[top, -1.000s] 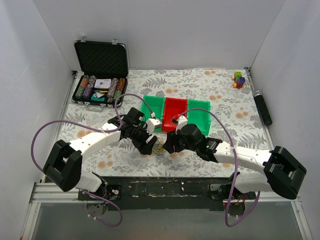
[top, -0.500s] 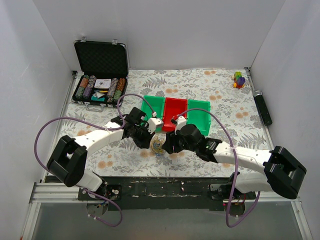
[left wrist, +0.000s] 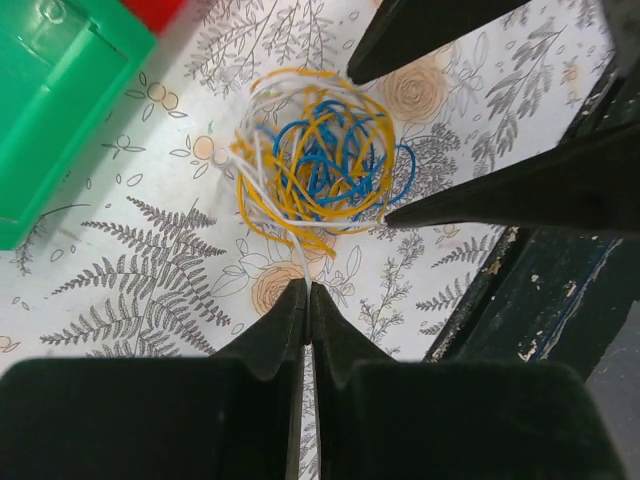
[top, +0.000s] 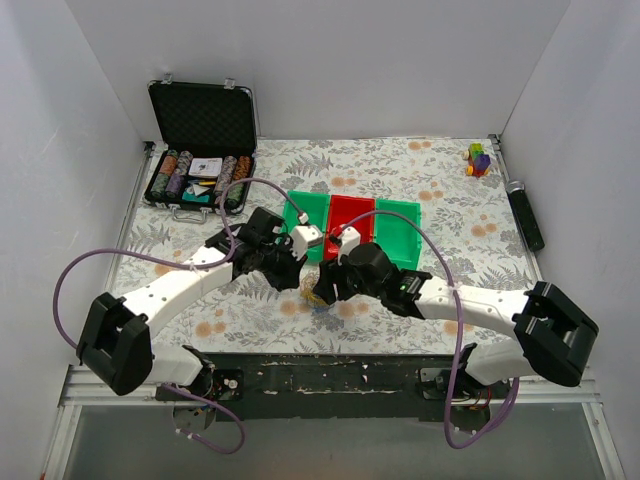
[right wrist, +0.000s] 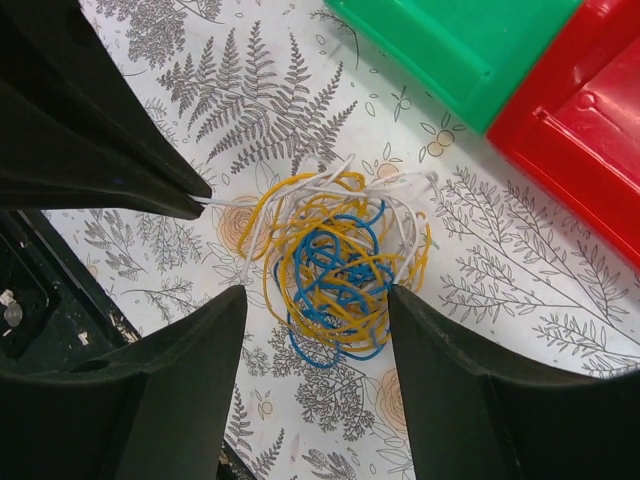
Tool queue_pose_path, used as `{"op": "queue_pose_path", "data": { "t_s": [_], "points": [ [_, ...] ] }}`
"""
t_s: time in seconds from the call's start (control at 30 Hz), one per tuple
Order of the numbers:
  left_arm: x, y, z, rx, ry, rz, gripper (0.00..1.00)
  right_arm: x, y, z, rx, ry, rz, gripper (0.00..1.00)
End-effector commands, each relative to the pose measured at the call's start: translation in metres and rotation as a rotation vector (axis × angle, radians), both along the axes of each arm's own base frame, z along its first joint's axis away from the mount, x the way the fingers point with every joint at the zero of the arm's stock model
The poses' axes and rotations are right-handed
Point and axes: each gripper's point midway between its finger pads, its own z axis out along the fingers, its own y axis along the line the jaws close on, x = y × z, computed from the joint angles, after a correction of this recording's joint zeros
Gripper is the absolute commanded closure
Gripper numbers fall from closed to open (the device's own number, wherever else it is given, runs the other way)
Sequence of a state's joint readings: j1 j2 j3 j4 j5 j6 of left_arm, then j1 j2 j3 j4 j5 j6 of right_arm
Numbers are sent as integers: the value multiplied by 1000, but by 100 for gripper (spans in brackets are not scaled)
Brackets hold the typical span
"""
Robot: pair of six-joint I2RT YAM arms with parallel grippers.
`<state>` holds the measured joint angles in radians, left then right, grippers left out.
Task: Untangle the cables
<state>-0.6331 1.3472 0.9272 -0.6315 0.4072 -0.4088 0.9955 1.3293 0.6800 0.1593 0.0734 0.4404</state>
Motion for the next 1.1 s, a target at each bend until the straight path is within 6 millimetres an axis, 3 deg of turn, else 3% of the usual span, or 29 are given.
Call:
{"op": "queue_pose_path", "data": {
  "t_s": [0.0, 0.27, 0.5, 0.63, 0.87, 1.07],
  "points": [
    [-4, -8, 39, -81, -36, -25, 100, 9, 22, 24, 37, -95, 35, 32],
    [-10, -11, 48, -102, -8, -53, 100, 4, 38, 15, -22, -176, 78, 31],
    [-12, -15, 58, -127, -5, -66, 100, -4, 43, 37, 54, -228, 87, 32],
    [-19, -19, 67, -160, 20, -90, 100, 0, 48, 39, 66, -234, 74, 34],
    [-29, -19, 85, -193, 37, -123, 100, 1, 55, 9, 40, -160, 47, 52],
    [-35, -18, 104, -220, 27, -145, 100, -6, 38, -16, 12, -111, 13, 62]
  ]
}}
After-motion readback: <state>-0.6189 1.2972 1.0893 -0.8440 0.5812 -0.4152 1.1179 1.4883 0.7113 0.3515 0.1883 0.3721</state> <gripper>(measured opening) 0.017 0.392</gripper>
